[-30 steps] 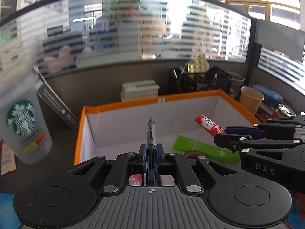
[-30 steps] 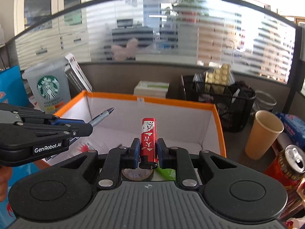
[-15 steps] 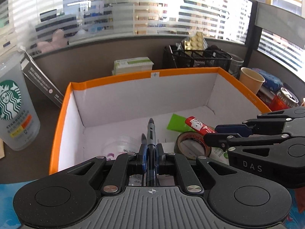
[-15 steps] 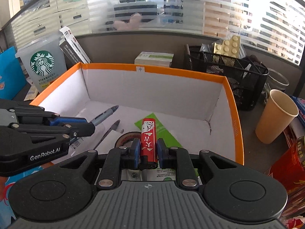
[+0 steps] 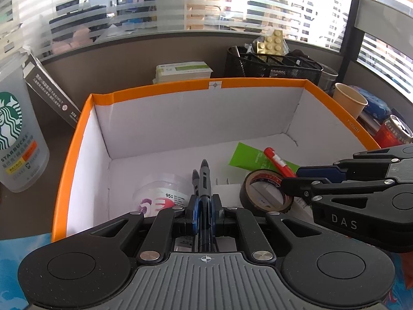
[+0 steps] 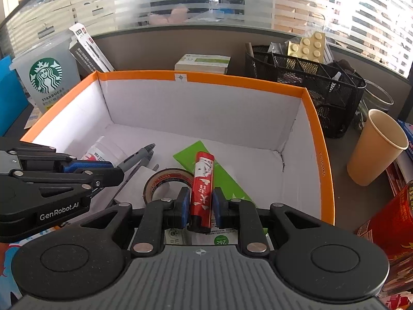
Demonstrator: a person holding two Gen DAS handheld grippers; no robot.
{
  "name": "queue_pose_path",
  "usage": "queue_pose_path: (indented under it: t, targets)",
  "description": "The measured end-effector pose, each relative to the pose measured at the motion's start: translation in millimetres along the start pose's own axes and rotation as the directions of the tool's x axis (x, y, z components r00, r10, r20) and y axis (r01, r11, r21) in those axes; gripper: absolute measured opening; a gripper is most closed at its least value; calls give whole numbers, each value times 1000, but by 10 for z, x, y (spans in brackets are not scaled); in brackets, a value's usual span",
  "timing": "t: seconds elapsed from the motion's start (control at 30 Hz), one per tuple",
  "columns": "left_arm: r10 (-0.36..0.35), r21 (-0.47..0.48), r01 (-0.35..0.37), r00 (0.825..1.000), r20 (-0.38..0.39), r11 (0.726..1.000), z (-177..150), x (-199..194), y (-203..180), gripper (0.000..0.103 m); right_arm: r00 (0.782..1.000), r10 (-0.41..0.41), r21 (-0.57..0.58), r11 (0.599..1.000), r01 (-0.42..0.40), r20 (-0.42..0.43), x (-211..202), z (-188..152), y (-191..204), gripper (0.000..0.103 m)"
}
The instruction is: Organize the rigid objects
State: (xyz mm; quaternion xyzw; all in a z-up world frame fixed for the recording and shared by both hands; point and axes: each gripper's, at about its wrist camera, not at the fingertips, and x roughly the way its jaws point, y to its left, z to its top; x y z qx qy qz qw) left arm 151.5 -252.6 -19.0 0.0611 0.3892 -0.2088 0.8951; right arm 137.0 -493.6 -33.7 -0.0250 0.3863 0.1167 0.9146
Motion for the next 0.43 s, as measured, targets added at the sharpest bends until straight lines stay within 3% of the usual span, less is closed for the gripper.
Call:
queue_pose_path:
  t: [0.17,0.2,0.27,0.43]
  targets:
    - [14,-2,-14,1000,0,1000,10,13,-6,9,1000,-13,-7,1000,12,-9,28,23,8,24]
    - [17,-2,-17,1000,0,1000,11,14,-9,13,1000,-14,-7,1000,14,-9,28,24,12,26]
    - [18,-9,-18,1000,-2,1000,9,13,-7,14,1000,-17,-5,1000,17,-6,25,25,11,35]
    - [16,-21,-16,1000,-5,1000,5,-1,6,14,1000,-21,-7,1000,21,1,-25,22,14,37]
